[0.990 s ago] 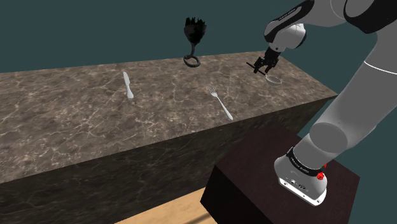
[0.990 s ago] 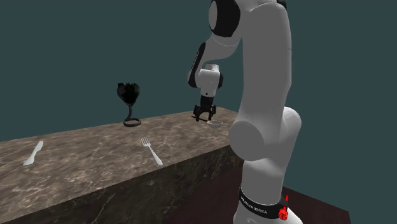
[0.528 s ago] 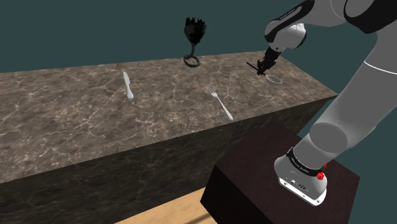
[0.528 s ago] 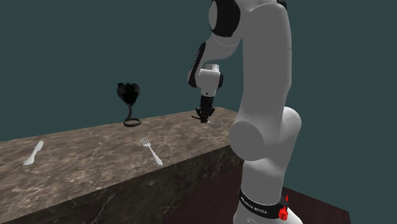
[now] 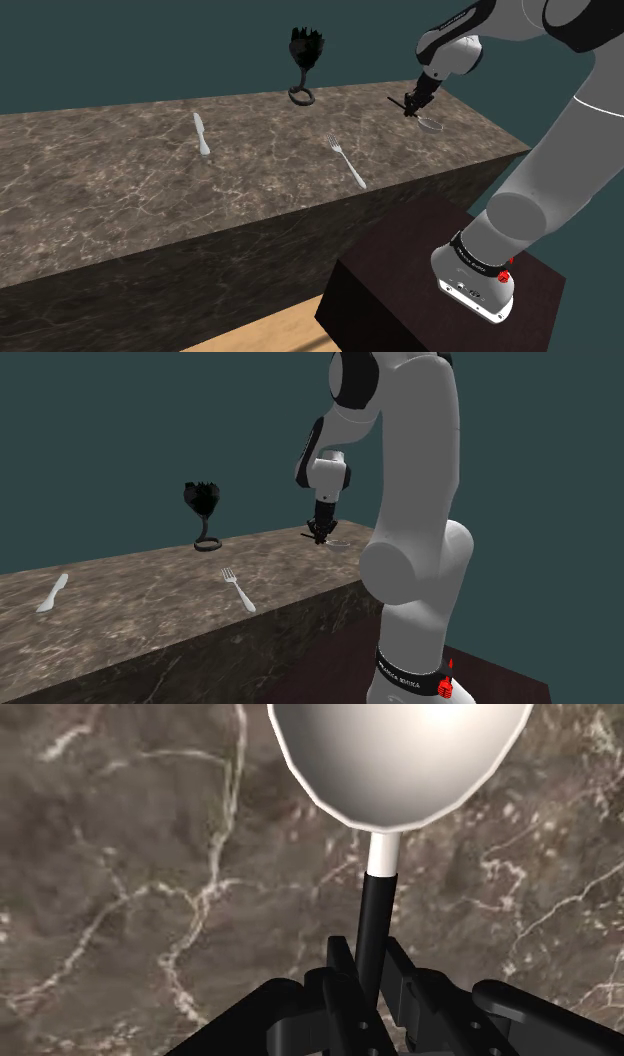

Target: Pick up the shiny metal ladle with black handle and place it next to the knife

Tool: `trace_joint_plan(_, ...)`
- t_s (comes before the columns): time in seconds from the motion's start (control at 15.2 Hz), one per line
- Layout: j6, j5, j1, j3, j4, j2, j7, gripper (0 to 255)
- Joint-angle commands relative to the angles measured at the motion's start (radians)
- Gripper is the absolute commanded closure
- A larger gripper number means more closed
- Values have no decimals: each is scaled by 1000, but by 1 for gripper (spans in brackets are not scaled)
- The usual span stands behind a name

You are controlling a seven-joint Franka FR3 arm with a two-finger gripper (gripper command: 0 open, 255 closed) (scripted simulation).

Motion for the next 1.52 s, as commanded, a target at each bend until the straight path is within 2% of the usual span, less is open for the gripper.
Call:
trace_joint_plan(0.0, -21, -16, 2, -4, 6, -18, 12, 255)
trace_joint_plan(1.19, -238, -124, 11, -12, 122, -143, 107, 255)
trace_joint_plan(1.45, -209, -166, 57, 41, 45, -212, 224, 255)
